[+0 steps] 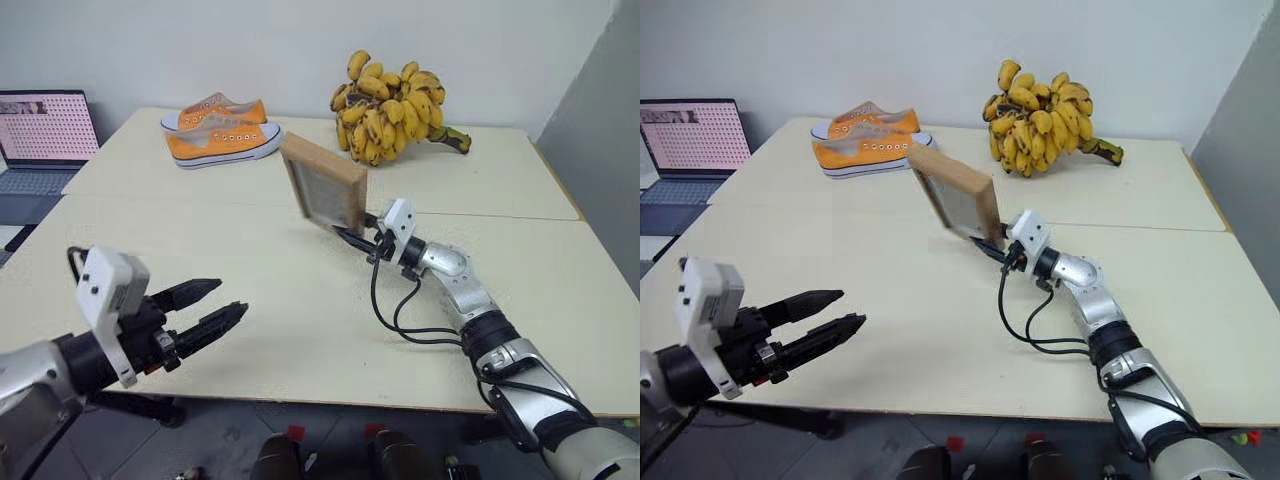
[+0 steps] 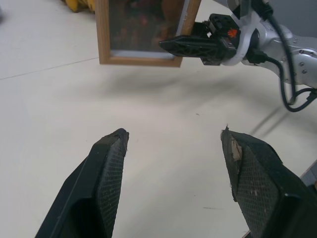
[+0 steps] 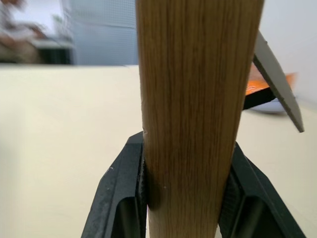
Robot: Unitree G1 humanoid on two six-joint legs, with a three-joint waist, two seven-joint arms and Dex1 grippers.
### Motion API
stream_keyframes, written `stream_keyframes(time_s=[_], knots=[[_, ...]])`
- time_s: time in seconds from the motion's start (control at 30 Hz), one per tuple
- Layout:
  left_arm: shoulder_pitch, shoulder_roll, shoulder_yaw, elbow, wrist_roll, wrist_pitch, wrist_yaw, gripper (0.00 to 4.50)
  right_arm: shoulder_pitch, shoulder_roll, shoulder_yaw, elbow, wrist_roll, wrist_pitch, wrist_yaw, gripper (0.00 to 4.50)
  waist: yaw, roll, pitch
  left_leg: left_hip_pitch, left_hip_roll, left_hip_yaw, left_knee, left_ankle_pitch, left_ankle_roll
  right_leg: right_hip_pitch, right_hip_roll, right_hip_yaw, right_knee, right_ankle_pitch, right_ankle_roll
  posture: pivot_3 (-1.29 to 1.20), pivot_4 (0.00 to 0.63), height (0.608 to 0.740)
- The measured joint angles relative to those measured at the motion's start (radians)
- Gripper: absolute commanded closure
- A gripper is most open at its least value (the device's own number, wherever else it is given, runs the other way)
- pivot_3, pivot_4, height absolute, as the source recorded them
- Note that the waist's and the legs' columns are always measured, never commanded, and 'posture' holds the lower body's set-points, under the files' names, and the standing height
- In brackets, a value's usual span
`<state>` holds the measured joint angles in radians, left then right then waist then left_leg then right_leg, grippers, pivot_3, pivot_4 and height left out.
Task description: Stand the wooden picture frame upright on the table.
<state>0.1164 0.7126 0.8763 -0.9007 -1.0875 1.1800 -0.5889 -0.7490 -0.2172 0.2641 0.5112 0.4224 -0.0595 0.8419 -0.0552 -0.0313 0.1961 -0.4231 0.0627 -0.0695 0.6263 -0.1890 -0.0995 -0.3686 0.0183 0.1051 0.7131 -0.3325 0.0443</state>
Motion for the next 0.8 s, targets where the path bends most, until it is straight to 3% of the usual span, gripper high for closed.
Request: stream_keyframes(time_s=[0.2,0.43,0.67,0.8], knots=[[0.046,0.053,0.045,0.008,-0.069,-0.066,0.06,1.3,0.076,0.074,-0.015,-0.014,0.029,0.188,0.017,2.9,-0.002,0.0,0.0,-0.001,0.001,0.0,-0.003,0.0,0.0,-0.002,0.0,-0.002,0.0,-0.002,-0.002,0.0,0.15,0.74],[0.065,0.125,0.044,0.038,-0.155,-0.118,0.122,1.3,0.106,0.118,-0.05,0.016,-0.004,0.214,-0.003,2.9,-0.003,0.001,0.001,-0.001,0.001,0.0,-0.003,0.0,0.0,-0.003,0.001,-0.002,0.0,-0.002,-0.002,0.0,0.15,0.74],[0.026,0.168,-0.033,0.083,-0.192,-0.177,0.188,1.28,0.119,0.137,-0.094,0.033,-0.032,0.219,-0.04,1.56,-0.003,0.001,0.001,-0.001,0.001,0.0,-0.004,0.0,0.0,-0.003,0.001,-0.002,0.0,-0.003,-0.002,0.0,0.15,0.74],[-0.006,0.163,-0.11,0.084,-0.164,-0.233,0.216,1.28,0.146,0.124,-0.095,0.018,-0.074,0.208,-0.06,1.56,-0.001,0.001,0.001,-0.001,0.001,0.0,-0.004,0.0,0.0,-0.003,0.001,-0.002,-0.001,-0.003,-0.002,0.0,0.15,0.74]])
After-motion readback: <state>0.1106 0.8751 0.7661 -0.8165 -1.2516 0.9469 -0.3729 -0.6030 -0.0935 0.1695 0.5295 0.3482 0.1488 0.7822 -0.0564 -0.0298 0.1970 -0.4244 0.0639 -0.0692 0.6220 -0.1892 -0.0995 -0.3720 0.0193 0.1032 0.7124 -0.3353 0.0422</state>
